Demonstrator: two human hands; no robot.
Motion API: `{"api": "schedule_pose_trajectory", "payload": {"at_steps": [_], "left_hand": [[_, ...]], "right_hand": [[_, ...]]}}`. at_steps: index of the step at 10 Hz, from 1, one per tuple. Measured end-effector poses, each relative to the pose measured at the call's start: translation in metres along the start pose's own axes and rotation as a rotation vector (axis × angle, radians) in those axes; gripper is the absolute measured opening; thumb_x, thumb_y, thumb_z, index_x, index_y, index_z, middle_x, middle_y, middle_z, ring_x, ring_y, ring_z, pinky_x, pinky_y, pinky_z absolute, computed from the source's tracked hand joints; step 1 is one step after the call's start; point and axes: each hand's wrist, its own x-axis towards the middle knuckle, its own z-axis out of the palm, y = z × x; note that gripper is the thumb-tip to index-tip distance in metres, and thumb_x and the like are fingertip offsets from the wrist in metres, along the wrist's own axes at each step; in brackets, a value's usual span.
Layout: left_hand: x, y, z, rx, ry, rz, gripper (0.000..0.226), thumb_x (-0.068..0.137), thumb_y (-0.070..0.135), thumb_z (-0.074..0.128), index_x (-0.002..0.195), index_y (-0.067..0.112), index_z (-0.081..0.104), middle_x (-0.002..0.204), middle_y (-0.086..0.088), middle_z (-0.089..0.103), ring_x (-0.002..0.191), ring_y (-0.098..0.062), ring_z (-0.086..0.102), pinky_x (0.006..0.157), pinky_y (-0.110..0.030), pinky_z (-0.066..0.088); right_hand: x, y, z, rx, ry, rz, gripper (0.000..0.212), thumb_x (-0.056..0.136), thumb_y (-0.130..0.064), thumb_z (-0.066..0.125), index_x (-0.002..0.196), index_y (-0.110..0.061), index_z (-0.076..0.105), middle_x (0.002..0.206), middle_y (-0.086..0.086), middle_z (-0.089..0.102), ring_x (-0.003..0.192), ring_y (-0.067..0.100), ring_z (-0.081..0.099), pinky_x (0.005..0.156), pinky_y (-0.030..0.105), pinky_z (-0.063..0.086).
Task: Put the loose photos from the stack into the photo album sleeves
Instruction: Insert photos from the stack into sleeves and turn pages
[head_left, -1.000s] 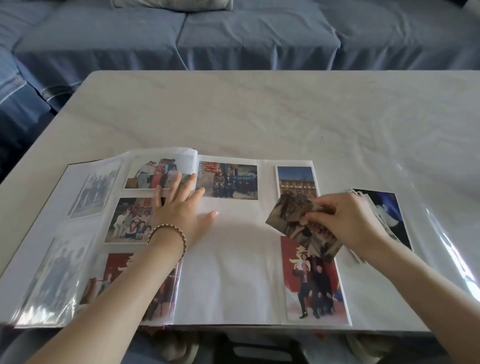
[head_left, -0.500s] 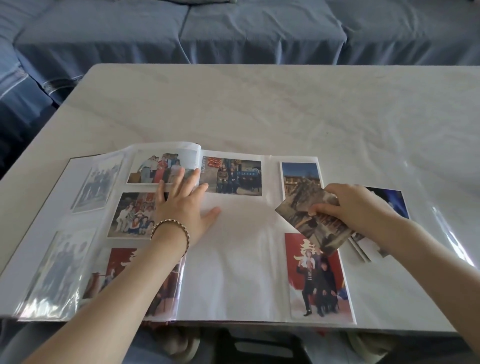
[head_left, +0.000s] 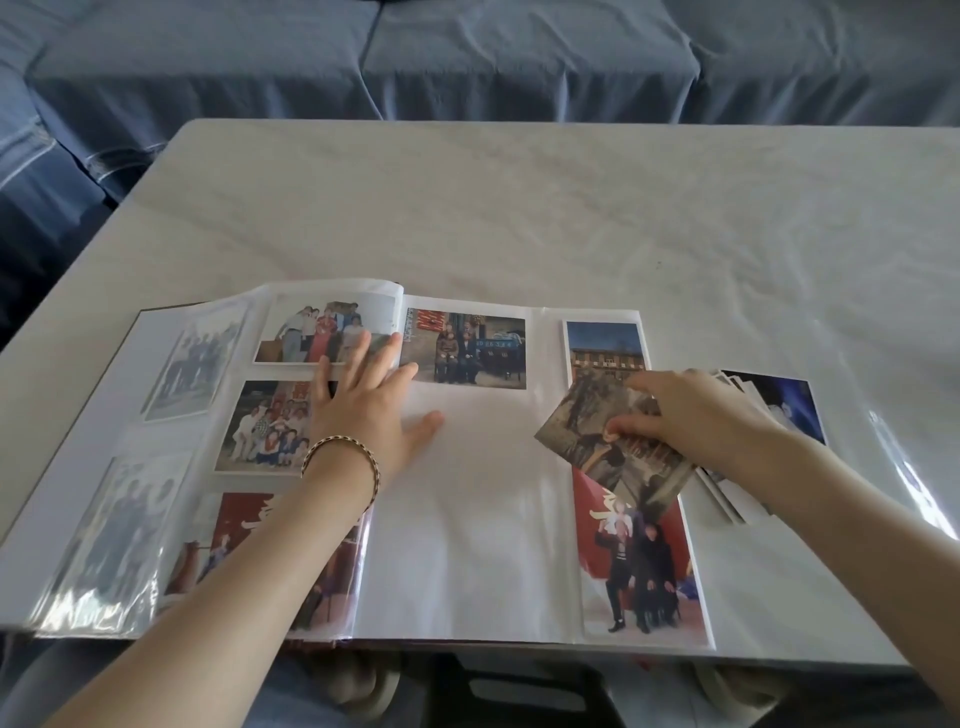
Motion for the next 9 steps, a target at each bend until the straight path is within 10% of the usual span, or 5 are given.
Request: {"api": "schedule_pose_trajectory", "payload": {"at_steps": [3,5,8,9], "left_hand": [[0.000,0.001,0.000,-0.029,0.001,-0.003,0.063,0.089,0.062,0.037,0.144,0.033,0.028,0.156,0.015,-0.008,0.142,-0.008,-0.018,0.112,-0.041,-0.014],[-0.002,0.001,0.000,-0.032,0.023,-0.003,0.063,0.088,0.063,0.038,0.144,0.033,0.030,0.156,0.016,-0.007,0.142,-0.007,-0.016,0.113,-0.041,-0.013],[-0.002,-0.002,0.001,-0.027,0.031,-0.004,0.062,0.088,0.062,0.039,0.143,0.034,0.031,0.156,0.017,-0.006,0.142,-0.007,-0.017,0.114,-0.042,-0.012],[-0.003,0.001,0.001,-0.033,0.027,-0.005,0.062,0.088,0.061,0.039,0.143,0.034,0.031,0.156,0.017,-0.006,0.142,-0.007,-0.017,0.114,-0.042,-0.011]], "right_hand": [[0.023,-0.015,0.007,0.246,-0.224,-0.195,0.060,0.066,-0.057,0.073,0.118,-0.029,0.062,0.087,-0.017,0.055,0.077,0.007,0.056,0.062,0.020,0.044],[0.031,-0.015,0.014,0.202,-0.006,-0.145,0.058,0.069,-0.066,0.064,0.117,-0.035,0.058,0.083,-0.020,0.053,0.073,0.004,0.049,0.059,0.022,0.038],[-0.024,0.036,0.027,1.016,-0.273,0.075,0.034,0.077,-0.011,0.072,0.103,-0.026,0.057,0.077,0.002,0.074,0.071,0.017,0.071,0.055,0.019,0.054],[-0.034,0.034,0.037,1.171,-0.083,0.137,0.030,0.077,0.000,0.069,0.100,-0.017,0.061,0.073,0.006,0.073,0.069,0.018,0.071,0.056,0.020,0.055]]}}
